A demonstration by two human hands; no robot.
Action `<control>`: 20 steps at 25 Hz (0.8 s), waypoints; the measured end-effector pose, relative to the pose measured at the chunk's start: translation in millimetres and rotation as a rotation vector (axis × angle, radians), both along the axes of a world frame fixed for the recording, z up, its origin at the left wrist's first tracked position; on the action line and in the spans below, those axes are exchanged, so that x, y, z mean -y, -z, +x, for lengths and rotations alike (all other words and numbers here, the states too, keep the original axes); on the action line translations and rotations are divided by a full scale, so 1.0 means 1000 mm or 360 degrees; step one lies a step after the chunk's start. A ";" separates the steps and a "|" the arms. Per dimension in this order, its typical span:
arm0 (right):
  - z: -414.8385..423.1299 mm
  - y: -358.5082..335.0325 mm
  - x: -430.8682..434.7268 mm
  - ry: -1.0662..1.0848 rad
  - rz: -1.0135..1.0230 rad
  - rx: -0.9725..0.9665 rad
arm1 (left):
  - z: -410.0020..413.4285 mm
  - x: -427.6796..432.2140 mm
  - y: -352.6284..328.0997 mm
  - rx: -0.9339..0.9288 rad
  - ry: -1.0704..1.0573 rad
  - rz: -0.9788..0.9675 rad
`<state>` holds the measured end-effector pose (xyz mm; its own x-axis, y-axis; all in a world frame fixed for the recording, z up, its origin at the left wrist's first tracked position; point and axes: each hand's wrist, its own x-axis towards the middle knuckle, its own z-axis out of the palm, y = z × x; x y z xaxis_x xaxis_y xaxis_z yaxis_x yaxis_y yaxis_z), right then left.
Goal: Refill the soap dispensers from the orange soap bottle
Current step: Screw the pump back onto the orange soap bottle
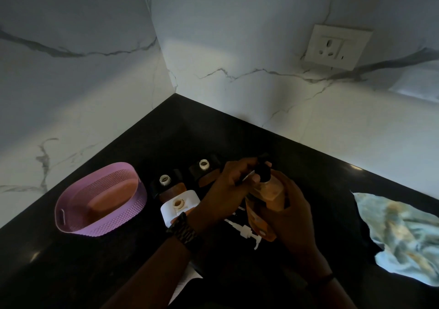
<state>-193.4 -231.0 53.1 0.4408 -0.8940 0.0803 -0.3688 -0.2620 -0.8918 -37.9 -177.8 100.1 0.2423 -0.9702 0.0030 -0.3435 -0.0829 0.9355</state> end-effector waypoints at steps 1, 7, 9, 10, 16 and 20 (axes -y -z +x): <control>-0.001 0.002 0.002 -0.0007 0.0004 -0.0009 | -0.004 0.002 -0.001 0.0042 -0.0019 0.0010; -0.008 0.008 0.013 -0.0042 -0.0026 -0.0105 | -0.012 0.011 -0.006 0.0076 -0.0113 -0.0034; -0.010 0.008 0.016 -0.0040 -0.0003 -0.0092 | -0.013 0.012 -0.005 0.0088 -0.0061 0.0000; -0.011 0.007 0.017 -0.0041 -0.0013 -0.0083 | -0.016 0.013 -0.002 0.0064 -0.0066 0.0007; -0.011 0.009 0.021 -0.0075 -0.0095 -0.0154 | -0.017 0.019 0.005 -0.0042 -0.0176 -0.0100; -0.008 0.013 0.026 -0.0098 -0.0155 -0.0174 | -0.012 0.017 0.009 0.0056 -0.0199 -0.0175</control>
<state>-201.4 -256.8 40.2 0.5051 -0.8555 0.1140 -0.4431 -0.3704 -0.8164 -49.8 -195.0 91.5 0.3586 -0.9260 0.1181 -0.3698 -0.0247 0.9288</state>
